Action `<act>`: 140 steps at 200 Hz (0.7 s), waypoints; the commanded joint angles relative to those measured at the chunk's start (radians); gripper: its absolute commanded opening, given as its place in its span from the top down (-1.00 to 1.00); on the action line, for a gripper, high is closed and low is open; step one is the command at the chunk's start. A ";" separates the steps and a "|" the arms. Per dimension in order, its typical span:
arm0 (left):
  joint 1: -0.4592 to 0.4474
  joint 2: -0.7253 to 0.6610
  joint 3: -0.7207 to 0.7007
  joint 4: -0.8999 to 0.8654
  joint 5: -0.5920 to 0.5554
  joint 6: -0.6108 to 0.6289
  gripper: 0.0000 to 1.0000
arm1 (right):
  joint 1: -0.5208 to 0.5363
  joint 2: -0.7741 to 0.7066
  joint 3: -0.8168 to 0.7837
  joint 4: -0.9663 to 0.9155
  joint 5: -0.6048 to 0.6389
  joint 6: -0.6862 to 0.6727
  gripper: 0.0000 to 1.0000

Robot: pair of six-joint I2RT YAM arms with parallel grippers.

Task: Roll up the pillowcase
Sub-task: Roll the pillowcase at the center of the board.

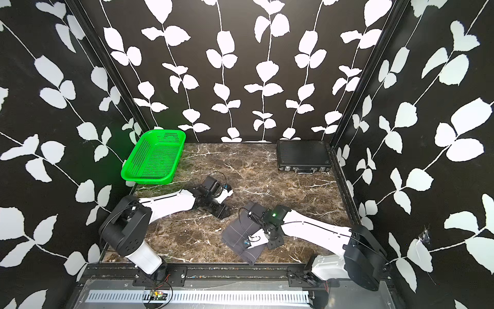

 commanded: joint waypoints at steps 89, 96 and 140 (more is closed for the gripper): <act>-0.151 0.152 0.145 -0.087 -0.073 0.115 0.34 | 0.023 0.082 0.065 -0.059 -0.079 0.006 0.65; -0.153 0.156 0.146 -0.086 -0.077 0.121 0.43 | 0.023 0.089 0.071 -0.059 -0.078 0.003 0.64; -0.171 0.206 0.176 -0.090 -0.062 0.155 0.65 | 0.023 0.129 0.116 -0.082 -0.086 -0.016 0.52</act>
